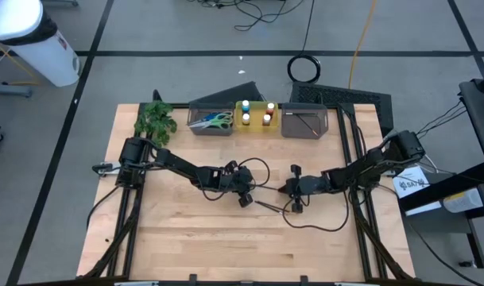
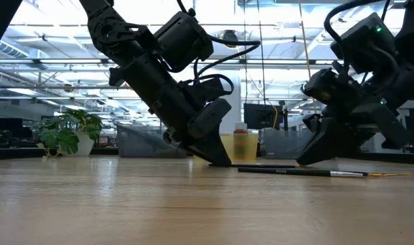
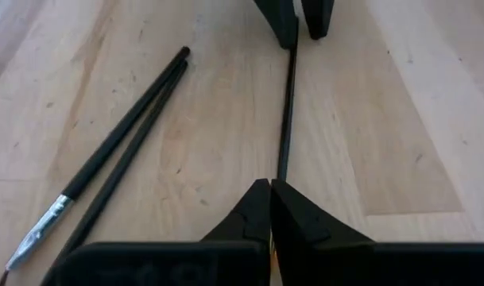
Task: Pick & Place Paint Supplies
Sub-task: Put the top gold paintbrush into the right black bin
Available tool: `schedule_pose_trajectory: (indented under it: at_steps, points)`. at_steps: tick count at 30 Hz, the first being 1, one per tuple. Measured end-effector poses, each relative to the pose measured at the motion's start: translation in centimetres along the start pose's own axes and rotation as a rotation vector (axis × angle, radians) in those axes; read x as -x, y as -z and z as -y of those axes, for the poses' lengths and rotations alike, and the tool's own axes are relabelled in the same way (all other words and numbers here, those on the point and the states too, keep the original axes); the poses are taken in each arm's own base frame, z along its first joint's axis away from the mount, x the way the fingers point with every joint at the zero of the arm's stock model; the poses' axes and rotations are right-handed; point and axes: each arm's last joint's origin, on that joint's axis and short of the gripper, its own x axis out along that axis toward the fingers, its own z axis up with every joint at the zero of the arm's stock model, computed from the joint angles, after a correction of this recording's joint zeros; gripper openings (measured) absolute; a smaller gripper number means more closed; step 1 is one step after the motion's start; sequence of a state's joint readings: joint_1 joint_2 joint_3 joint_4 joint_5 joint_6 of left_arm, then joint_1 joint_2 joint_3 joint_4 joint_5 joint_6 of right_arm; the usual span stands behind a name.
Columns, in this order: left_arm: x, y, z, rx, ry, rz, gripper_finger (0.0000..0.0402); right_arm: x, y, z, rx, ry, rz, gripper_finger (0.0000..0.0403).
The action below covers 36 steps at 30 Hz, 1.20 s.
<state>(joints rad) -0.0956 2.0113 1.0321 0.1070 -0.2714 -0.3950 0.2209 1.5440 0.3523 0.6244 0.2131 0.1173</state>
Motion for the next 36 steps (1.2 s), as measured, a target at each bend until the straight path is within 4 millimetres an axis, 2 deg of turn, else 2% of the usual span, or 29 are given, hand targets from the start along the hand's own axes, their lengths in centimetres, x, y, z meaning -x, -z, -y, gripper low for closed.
schedule_pose_trajectory:
  at_steps: [4, 29, 36]
  points:
    - [0.0, 0.0, 0.0, 0.001, 0.0, 0.0, 0.0118, 0.01, -0.29, -0.03, -0.007, -0.003, 0.029, 0.0]
    - [0.0, 0.0, 0.0, 0.002, 0.0, 0.0, 0.0118, 0.05, 0.62, 0.02, -0.04, 0.01, -0.068, 0.0]
    - [0.0, 0.01, -0.01, 0.006, -0.001, -0.001, 0.0118, 0.08, 0.2, -0.24, -0.131, 0.032, -0.011, 0.0]
